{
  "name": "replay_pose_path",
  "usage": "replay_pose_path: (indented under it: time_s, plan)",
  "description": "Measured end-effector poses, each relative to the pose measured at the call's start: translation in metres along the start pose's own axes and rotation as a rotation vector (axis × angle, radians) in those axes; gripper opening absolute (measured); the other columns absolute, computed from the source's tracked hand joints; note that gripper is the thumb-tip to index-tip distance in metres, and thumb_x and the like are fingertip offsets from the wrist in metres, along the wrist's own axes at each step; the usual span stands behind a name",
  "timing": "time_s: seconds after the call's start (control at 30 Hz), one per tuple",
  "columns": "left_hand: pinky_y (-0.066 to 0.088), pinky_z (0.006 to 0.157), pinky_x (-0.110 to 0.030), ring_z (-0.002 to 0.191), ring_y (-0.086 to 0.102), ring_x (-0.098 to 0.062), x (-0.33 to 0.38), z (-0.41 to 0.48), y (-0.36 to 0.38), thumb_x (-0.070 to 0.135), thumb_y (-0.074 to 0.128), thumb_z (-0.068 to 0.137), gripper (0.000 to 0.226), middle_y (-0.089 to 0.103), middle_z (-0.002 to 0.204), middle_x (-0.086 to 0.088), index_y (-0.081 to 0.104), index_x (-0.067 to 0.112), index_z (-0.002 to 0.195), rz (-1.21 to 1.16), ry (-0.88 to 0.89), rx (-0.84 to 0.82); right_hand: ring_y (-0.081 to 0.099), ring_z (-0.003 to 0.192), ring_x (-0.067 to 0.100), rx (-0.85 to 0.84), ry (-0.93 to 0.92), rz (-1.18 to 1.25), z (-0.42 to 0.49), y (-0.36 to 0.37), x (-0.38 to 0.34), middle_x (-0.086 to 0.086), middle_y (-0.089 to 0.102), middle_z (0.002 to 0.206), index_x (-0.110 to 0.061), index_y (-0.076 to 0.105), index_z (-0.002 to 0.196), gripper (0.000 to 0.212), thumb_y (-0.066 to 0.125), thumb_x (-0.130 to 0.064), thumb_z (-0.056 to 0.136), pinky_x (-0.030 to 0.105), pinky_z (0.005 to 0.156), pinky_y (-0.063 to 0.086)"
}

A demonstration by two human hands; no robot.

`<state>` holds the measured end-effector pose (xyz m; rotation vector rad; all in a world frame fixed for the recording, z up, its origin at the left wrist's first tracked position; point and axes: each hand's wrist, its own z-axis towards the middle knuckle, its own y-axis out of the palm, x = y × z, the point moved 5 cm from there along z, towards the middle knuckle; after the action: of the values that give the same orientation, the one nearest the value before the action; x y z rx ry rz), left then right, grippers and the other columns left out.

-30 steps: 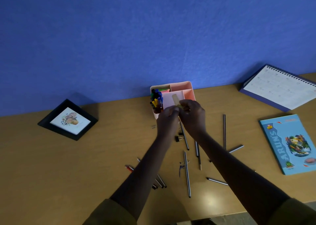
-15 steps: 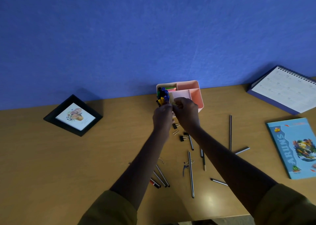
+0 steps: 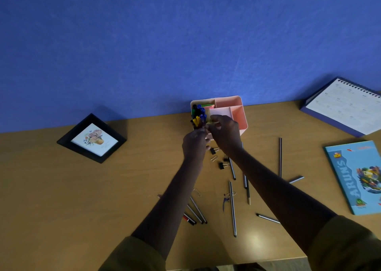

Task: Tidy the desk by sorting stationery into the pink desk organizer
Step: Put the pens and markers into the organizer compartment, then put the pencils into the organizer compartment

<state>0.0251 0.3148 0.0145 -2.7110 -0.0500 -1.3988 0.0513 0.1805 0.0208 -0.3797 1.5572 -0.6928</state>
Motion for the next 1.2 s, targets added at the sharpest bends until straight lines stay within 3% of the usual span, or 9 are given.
replay_pose_path:
  time_s: [0.13, 0.27, 0.4, 0.5, 0.67, 0.83, 1.03, 1.2]
  plan:
    - [0.064, 0.097, -0.047, 0.109, 0.077, -0.023, -0.003, -0.006, -0.012, 0.018, 0.063, 0.106, 0.026, 0.079, 0.118, -0.007, 0.073, 0.009, 0.129, -0.061, -0.021, 0.005, 0.071, 0.106, 0.017, 0.044, 0.035, 0.026, -0.004, -0.011, 0.006, 0.006, 0.074, 0.130, -0.010, 0.070, 0.133, 0.041, 0.078, -0.028, 0.098, 0.032, 0.086, 0.063]
    - [0.063, 0.093, -0.044, 0.104, 0.077, -0.026, -0.018, -0.016, -0.027, 0.018, 0.066, 0.105, 0.021, 0.080, 0.110, -0.011, 0.074, 0.010, 0.122, -0.072, -0.021, 0.011, 0.072, 0.104, 0.017, 0.091, -0.018, 0.019, -0.026, -0.029, 0.011, 0.006, 0.074, 0.127, -0.007, 0.071, 0.126, 0.036, 0.079, -0.027, 0.097, 0.029, 0.081, 0.064]
    - [0.066, 0.084, -0.044, 0.088, 0.077, -0.025, -0.053, -0.036, -0.024, 0.011, 0.071, 0.099, 0.009, 0.080, 0.097, -0.012, 0.076, 0.015, 0.107, 0.030, -0.040, 0.024, 0.070, 0.094, 0.005, 0.090, -0.056, 0.027, -0.065, -0.043, 0.025, 0.000, 0.075, 0.109, -0.010, 0.073, 0.114, 0.017, 0.075, -0.018, 0.099, 0.012, 0.076, 0.056]
    - [0.067, 0.077, -0.044, 0.079, 0.078, -0.022, -0.089, -0.054, -0.013, 0.016, 0.076, 0.096, 0.004, 0.080, 0.086, -0.004, 0.076, 0.020, 0.095, 0.146, -0.065, 0.050, 0.067, 0.086, -0.002, 0.063, -0.008, 0.029, -0.099, -0.045, 0.045, -0.005, 0.074, 0.096, -0.014, 0.075, 0.108, 0.010, 0.074, -0.009, 0.099, 0.009, 0.071, 0.051]
    - [0.066, 0.061, -0.032, 0.063, 0.076, -0.012, -0.129, -0.076, 0.015, 0.029, 0.080, 0.094, 0.011, 0.078, 0.081, 0.001, 0.074, 0.020, 0.091, 0.406, -0.041, 0.034, 0.070, 0.082, 0.002, -0.024, 0.143, 0.030, -0.148, -0.042, 0.085, -0.009, 0.075, 0.092, -0.017, 0.076, 0.107, 0.013, 0.072, -0.007, 0.100, 0.022, 0.070, 0.058]
    - [0.058, 0.065, -0.029, 0.073, 0.071, -0.009, -0.139, -0.080, 0.029, 0.040, 0.085, 0.086, 0.023, 0.073, 0.083, 0.009, 0.072, 0.022, 0.091, 0.568, -0.004, 0.086, 0.068, 0.081, -0.002, -0.022, 0.266, 0.017, -0.177, -0.051, 0.114, -0.019, 0.071, 0.090, -0.022, 0.076, 0.106, 0.014, 0.074, -0.011, 0.098, 0.015, 0.062, 0.055]
    - [0.056, 0.072, -0.029, 0.077, 0.072, -0.013, -0.143, -0.073, 0.042, 0.042, 0.088, 0.081, 0.025, 0.076, 0.084, 0.008, 0.075, 0.023, 0.089, 0.634, -0.002, 0.115, 0.070, 0.071, 0.006, -0.004, 0.289, 0.008, -0.195, -0.065, 0.134, -0.013, 0.072, 0.085, -0.019, 0.077, 0.103, 0.014, 0.074, -0.006, 0.097, 0.024, 0.061, 0.060]
    - [0.044, 0.062, -0.024, 0.071, 0.068, -0.011, -0.145, -0.071, 0.048, 0.036, 0.086, 0.085, 0.017, 0.078, 0.083, 0.005, 0.078, 0.021, 0.088, 0.686, 0.002, 0.146, 0.072, 0.076, 0.012, 0.044, 0.335, 0.038, -0.190, -0.085, 0.153, -0.005, 0.075, 0.086, -0.014, 0.078, 0.106, 0.011, 0.075, -0.007, 0.097, 0.034, 0.069, 0.063]
